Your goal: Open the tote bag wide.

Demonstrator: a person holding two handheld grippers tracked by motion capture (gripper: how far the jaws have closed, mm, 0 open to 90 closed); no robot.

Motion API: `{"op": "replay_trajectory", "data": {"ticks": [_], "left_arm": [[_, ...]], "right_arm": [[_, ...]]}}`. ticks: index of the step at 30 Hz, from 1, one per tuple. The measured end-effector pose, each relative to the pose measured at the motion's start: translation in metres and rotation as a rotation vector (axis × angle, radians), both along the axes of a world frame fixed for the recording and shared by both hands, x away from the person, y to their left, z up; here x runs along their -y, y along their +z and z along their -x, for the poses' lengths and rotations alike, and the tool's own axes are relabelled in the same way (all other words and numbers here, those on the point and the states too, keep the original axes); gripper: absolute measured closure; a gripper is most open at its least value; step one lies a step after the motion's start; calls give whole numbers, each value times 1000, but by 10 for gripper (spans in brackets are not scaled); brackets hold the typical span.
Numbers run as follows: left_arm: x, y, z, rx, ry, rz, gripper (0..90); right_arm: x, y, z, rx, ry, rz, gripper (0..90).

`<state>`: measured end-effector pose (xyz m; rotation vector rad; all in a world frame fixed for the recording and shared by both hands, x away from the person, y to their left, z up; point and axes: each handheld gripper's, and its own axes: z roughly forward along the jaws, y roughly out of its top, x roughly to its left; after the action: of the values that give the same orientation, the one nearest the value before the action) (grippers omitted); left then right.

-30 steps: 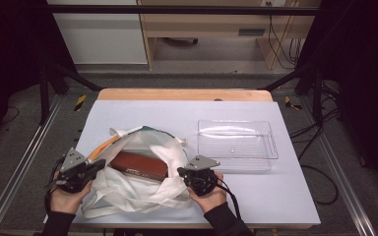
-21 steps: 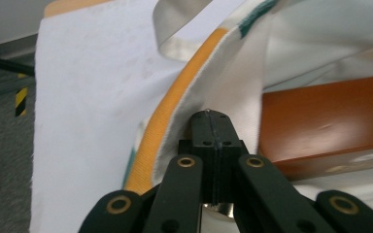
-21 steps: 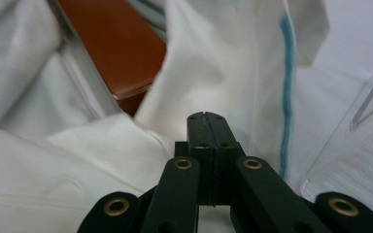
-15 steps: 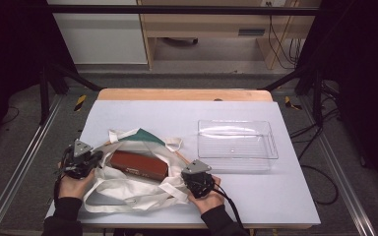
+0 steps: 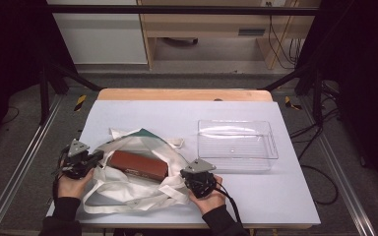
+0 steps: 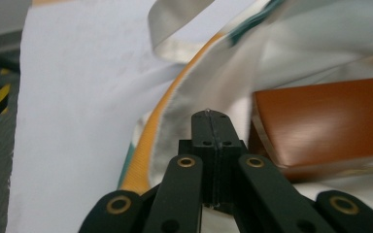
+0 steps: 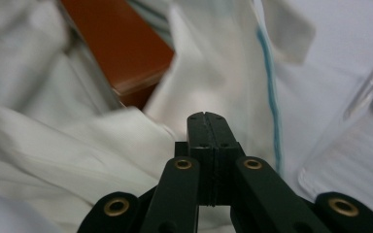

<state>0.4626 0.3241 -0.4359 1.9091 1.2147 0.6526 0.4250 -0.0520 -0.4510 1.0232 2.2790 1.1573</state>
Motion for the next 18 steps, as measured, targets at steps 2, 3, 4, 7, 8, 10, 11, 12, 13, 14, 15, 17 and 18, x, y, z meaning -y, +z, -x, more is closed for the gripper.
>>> {"op": "replay_trajectory", "data": {"ticks": [2,3,4,7,8,10,11,12,13,14,15,17,18], "left_arm": [[2,8,13,24,-29,19,900],[4,11,19,34,-44,20,900],[6,13,25,37,-53,14,900],[13,11,40,19,-87,-6,900],[15,8,45,7,-95,-20,900],[17,-2,53,-23,-102,-51,900],[17,-8,55,-47,-98,-67,900],[16,-13,57,-67,-96,-77,900],[16,-17,59,-85,-102,-100,900],[16,-20,60,-95,-105,-116,900],[16,-22,60,-100,-104,-122,900],[19,-22,59,-99,-100,-146,900],[20,-24,58,-105,-102,-161,900]], "right_arm": [[0,15,6,23,39,-58,900],[-2,20,10,25,59,-76,900],[-4,24,14,24,82,-84,900],[-11,23,25,-9,138,-81,900],[-13,19,28,-20,147,-70,900],[-13,11,32,-37,157,-55,900],[-13,7,33,-47,158,-45,900],[-12,1,33,-60,157,-36,900],[-12,-3,33,-71,153,-29,900],[-10,-8,33,-79,151,-24,900],[-9,-11,33,-87,148,-26,900],[-7,-17,32,-86,138,-22,900],[-6,-19,32,-83,134,-18,900]]}}
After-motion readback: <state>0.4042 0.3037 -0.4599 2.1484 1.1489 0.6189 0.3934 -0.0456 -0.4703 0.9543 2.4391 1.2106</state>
